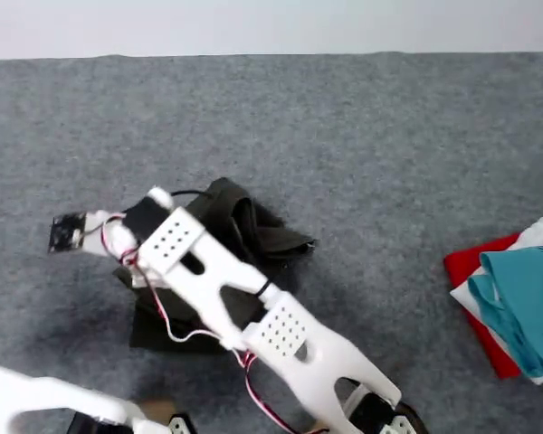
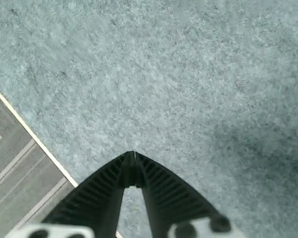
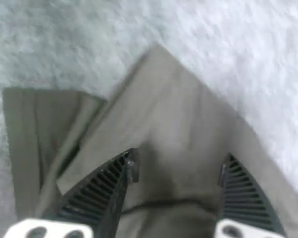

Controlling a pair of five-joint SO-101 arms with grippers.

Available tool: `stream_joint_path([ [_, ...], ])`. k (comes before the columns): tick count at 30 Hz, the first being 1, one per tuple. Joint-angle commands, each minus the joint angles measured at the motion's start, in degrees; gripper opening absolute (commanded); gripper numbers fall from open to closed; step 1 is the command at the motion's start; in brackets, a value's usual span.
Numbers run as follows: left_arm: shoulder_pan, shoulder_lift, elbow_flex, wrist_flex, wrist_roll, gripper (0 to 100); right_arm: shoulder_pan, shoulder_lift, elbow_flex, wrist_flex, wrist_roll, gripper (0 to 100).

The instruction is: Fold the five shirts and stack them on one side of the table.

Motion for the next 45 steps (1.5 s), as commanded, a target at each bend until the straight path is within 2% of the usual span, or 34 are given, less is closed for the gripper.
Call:
stream_joint_path([
  [1,-0.4,-1.0,0.1,-1.1,-0.3,0,-1.8,2.2,-7.6,1.5,3.3,27.0],
  [16,-0.4,-1.0,0.1,-1.1,-0.3,0,-1.8,10.9,-11.1,-7.5,10.4,25.7],
  [18,-0.4,-1.0,0.1,-1.1,-0.3,0,-1.7,11.7,-11.1,-7.5,11.9,20.2],
  [22,-0.4,-1.0,0.1,-1.1,-0.4,0,-1.5,12.2,-11.5,-7.9,13.4,1.7],
  [25,-0.4,-1.0,0.1,-1.1,-0.4,0,-0.5,11.2,-12.3,-7.8,13.3,1.3],
  [33,0.2,-1.1,-0.2,-1.1,-0.4,0,7.7,4.2,-17.8,-7.3,13.2,1.0],
  [40,0.3,-1.1,-2.9,1.2,-0.3,0,16.5,-8.9,-17.8,-7.3,12.6,1.0],
  [45,5.1,-1.1,-8.5,6.1,-0.1,0,22.8,-17.4,-17.7,-7.2,11.2,1.0],
])
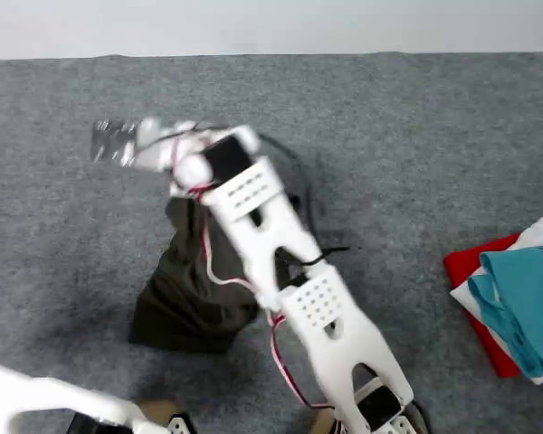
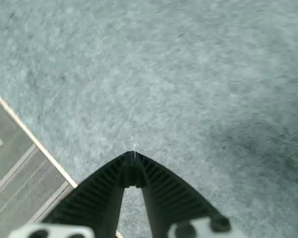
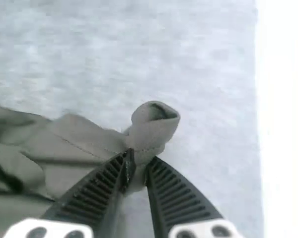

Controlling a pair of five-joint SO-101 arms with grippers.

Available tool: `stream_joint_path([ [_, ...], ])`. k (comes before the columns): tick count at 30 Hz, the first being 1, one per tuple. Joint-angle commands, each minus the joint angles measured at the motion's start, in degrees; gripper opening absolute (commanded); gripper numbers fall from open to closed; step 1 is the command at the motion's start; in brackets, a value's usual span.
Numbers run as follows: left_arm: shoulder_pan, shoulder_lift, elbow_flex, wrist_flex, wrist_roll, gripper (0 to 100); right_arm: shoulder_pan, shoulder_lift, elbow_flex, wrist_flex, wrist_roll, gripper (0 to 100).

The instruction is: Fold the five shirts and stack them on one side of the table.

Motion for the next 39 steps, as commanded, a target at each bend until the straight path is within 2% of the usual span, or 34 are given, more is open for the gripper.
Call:
stream_joint_path([
  [1,4.6,-1.1,-5.3,3.7,0.0,0,5.5,-9.3,-2.9,-0.4,-1.1,1.0],
  [9,20.0,-1.1,-9.5,9.5,0.1,0,19.8,-15.5,-2.9,1.3,-1.1,1.0],
  [21,48.0,-1.0,-9.6,9.7,0.2,0,41.6,-21.8,-2.9,2.8,-1.1,1.0],
  [26,58.8,-1.0,-9.5,8.4,5.3,0,49.0,-22.3,-3.1,2.8,-1.1,1.0],
  [30,63.6,-0.8,-9.6,8.2,8.4,0,50.0,-26.2,-3.0,2.5,-1.1,1.0],
  [39,64.2,-1.0,-9.7,10.2,9.3,0,37.2,-40.5,-2.9,-6.9,-0.9,1.1],
])
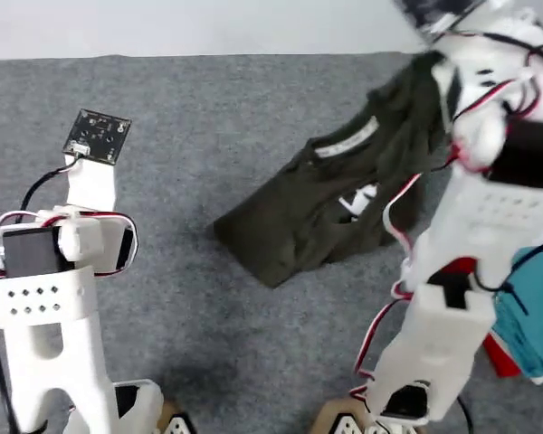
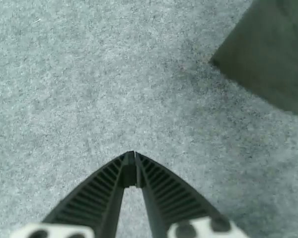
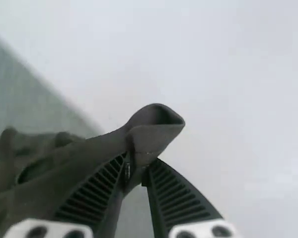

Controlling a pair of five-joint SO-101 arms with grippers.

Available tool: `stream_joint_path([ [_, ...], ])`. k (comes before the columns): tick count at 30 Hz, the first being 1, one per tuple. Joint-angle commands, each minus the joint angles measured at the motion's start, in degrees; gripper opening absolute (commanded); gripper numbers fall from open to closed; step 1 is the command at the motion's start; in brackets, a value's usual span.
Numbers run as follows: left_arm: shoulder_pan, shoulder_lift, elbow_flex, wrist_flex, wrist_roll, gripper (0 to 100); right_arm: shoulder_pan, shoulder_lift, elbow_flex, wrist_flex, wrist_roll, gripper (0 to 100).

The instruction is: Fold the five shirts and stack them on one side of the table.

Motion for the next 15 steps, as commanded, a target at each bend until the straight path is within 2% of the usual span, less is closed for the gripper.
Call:
stream_joint_path([
  [1,0.4,-1.0,-2.2,1.0,0.4,0,-5.1,-7.7,-2.8,-6.2,-0.7,1.1],
  [7,0.4,-1.0,-2.2,1.0,0.3,0,-14.3,-11.6,-2.8,-14.8,0.1,1.1],
  [10,0.4,-0.9,-2.1,0.7,0.3,0,-18.3,-11.7,-2.8,-21.1,5.0,1.1],
  [15,0.4,-0.9,-2.0,0.8,0.3,0,-19.3,-11.9,2.3,-32.0,9.0,1.1],
])
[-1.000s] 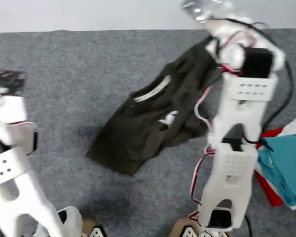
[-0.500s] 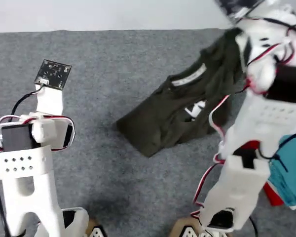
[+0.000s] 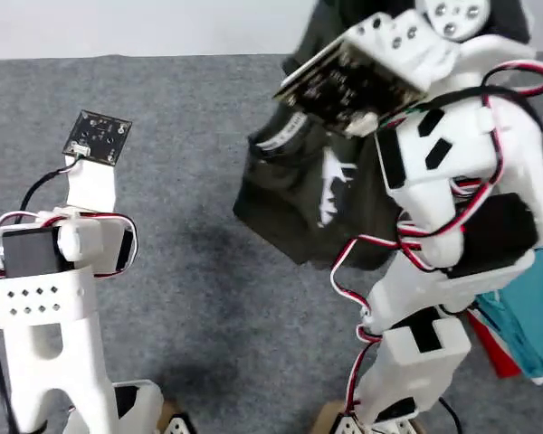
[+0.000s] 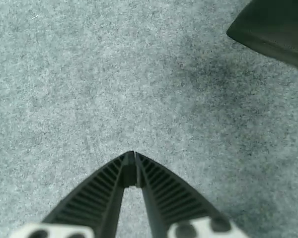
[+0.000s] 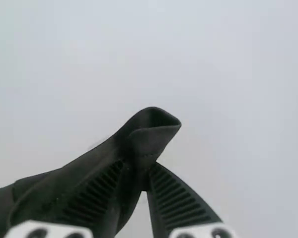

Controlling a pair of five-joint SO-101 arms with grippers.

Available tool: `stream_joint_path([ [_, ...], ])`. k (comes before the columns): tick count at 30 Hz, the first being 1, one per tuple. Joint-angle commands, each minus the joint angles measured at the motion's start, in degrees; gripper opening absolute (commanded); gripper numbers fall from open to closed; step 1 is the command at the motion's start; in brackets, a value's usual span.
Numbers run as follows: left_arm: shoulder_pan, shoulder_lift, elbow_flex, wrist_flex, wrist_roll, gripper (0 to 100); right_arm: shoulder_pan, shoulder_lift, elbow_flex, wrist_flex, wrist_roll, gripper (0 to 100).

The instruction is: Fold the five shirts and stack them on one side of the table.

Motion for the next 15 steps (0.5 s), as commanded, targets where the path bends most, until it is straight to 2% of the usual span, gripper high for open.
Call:
stream_joint_path([
  [1,0.4,-0.9,-1.8,0.4,0.3,0,0.5,-2.4,4.0,-7.0,3.2,1.1],
  [11,0.7,-0.7,3.5,-3.9,0.2,0,17.5,-2.2,27.7,-7.6,3.3,1.0],
  [15,0.9,-0.5,4.8,-8.4,0.3,1,21.2,-2.5,37.6,-3.7,3.5,1.0],
])
